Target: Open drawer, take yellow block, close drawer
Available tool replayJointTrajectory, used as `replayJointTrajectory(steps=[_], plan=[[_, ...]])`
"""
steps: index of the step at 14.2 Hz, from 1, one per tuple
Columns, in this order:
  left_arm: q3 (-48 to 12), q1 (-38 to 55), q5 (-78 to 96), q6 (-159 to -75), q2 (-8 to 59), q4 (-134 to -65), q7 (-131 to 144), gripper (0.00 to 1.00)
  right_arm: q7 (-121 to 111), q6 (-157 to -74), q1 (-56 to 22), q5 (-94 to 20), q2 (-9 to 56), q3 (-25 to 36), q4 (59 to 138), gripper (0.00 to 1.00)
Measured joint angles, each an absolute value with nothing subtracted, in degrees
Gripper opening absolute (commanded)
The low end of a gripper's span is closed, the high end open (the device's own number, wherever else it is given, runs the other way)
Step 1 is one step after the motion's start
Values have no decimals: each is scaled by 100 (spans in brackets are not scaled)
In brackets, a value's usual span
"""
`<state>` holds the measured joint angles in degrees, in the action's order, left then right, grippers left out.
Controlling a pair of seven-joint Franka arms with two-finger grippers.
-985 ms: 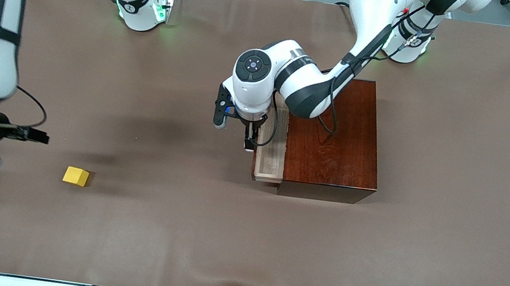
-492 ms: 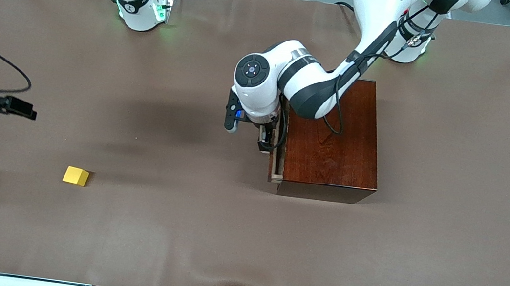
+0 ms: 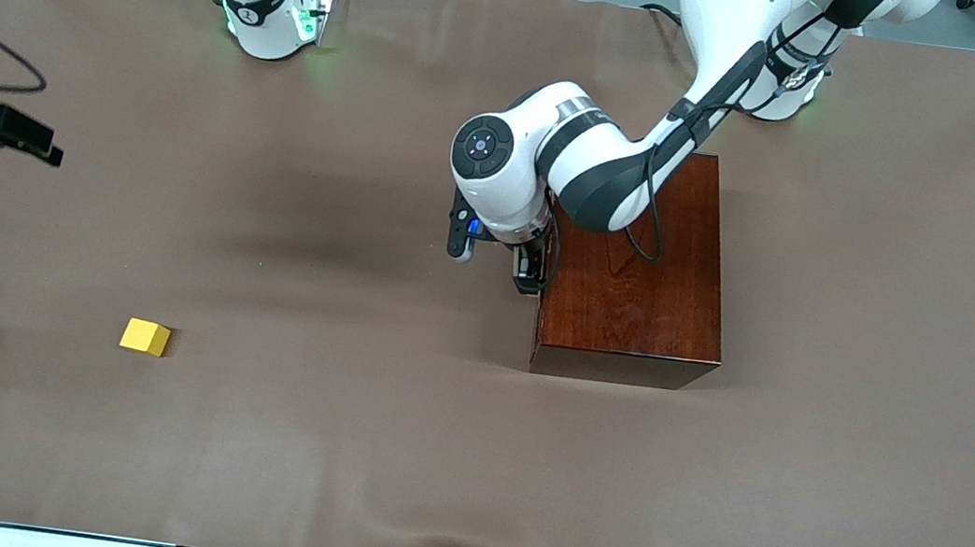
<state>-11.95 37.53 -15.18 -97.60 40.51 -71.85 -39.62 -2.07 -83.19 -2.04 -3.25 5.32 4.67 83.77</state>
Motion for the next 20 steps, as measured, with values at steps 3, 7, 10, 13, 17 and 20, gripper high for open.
replayJointTrajectory(steps=[3, 7, 10, 13, 17, 20], plan=[[-1219, 3765, -1617, -9703, 4051, -7178, -3950, 100, -104, -8185, -33, -290, 238, 271, 8391, 100], [-1227, 3761, -1644, -9676, 4051, -7173, -3937, 100, 12, -8066, -14, -290, -105, 253, 8402, 100], [-1241, 3750, -1644, -9711, 4055, -7176, -3920, 100, 51, -8065, -14, -289, -204, 250, 8457, 100], [-1226, 3697, -1542, -10269, 4065, -7219, -3757, 100, 50, -8075, -11, -252, -209, 251, 8523, 100], [-1219, 3501, -968, -11028, 3964, -7143, -2801, 100, 50, -8046, -11, -208, -209, 245, 8572, 100], [-1208, 3112, -936, -11012, 3396, -7054, -2306, 100, 50, -8016, -6, -166, -209, 249, 8573, 100]])
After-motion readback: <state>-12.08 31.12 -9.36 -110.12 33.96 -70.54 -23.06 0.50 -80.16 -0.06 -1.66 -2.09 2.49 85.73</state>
